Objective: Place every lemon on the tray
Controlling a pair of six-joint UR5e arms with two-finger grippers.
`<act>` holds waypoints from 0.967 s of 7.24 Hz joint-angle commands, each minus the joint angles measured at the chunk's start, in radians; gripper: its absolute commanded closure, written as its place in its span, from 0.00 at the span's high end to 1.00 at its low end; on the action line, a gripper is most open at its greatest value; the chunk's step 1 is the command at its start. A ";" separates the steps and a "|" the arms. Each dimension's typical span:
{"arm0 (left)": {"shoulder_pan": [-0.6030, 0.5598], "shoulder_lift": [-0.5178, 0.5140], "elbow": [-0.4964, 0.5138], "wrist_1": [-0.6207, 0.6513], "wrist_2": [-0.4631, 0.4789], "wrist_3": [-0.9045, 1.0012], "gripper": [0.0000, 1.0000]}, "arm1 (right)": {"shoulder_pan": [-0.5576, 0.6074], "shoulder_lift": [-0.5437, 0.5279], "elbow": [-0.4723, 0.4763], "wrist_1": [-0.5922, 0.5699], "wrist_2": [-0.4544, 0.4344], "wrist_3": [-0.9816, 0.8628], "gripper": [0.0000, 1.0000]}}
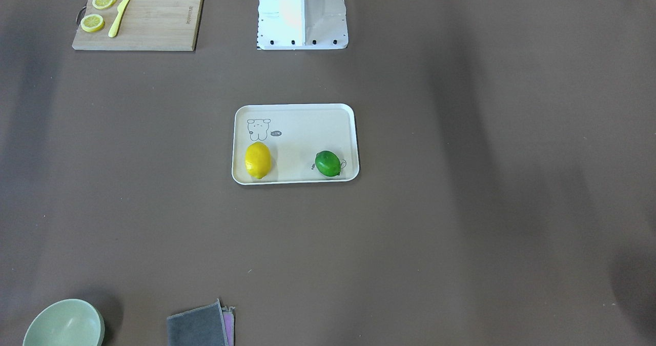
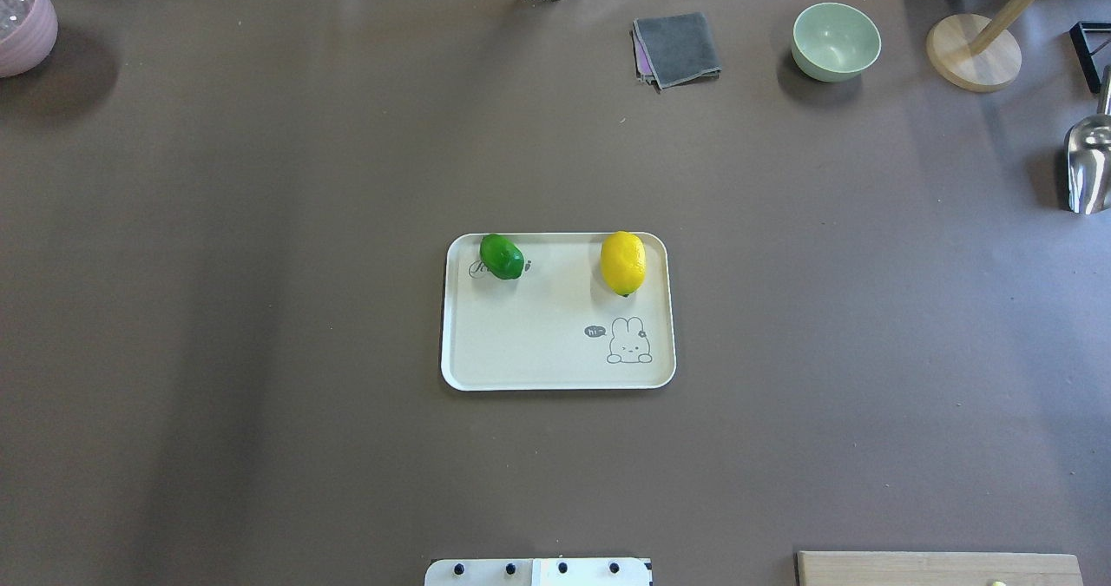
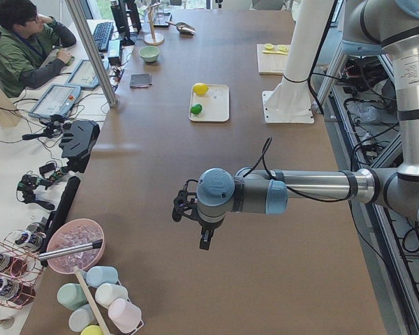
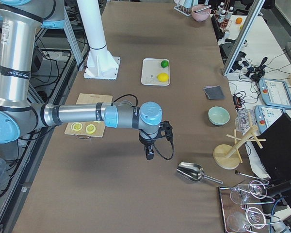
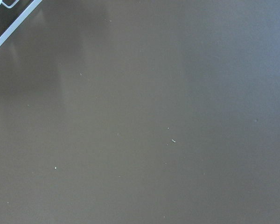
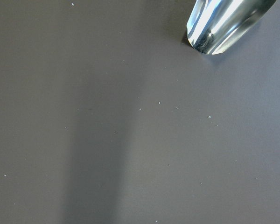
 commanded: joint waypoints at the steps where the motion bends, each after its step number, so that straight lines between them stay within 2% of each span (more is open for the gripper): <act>1: 0.000 -0.002 0.001 0.000 0.001 0.000 0.98 | -0.001 0.000 0.001 0.000 0.000 0.000 1.00; 7: 0.000 -0.002 -0.001 -0.002 0.001 0.000 0.98 | -0.001 0.000 0.001 0.000 0.011 0.000 1.00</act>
